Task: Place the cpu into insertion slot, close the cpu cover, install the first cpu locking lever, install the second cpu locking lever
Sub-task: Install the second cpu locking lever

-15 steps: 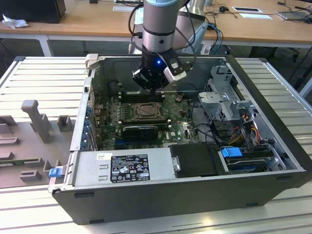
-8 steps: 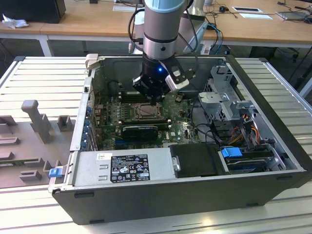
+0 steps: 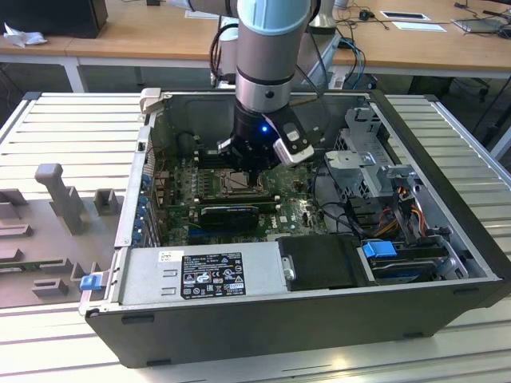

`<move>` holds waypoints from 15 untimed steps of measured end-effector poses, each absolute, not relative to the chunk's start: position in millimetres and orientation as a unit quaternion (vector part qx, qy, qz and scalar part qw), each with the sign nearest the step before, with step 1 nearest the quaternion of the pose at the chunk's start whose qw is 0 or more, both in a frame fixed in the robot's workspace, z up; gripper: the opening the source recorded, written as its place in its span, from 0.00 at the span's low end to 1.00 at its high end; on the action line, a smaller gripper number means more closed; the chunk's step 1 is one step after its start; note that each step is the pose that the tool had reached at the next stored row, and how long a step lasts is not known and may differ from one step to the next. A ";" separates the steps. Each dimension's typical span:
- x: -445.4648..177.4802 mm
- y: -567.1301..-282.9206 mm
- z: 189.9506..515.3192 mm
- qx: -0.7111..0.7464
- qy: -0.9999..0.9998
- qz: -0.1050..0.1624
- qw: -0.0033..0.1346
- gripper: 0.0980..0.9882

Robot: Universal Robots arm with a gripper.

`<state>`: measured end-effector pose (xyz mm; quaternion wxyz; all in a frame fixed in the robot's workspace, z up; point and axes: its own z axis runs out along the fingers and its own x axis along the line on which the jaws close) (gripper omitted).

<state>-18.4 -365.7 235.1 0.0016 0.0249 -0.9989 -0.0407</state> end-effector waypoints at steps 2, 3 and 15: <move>-25.7 -367.5 235.0 0.025 -0.999 -0.044 0.002 0.01; -28.2 -368.4 235.0 0.025 -0.999 -0.045 0.001 0.01; -58.9 -378.0 219.0 0.025 -0.998 -0.056 0.001 0.01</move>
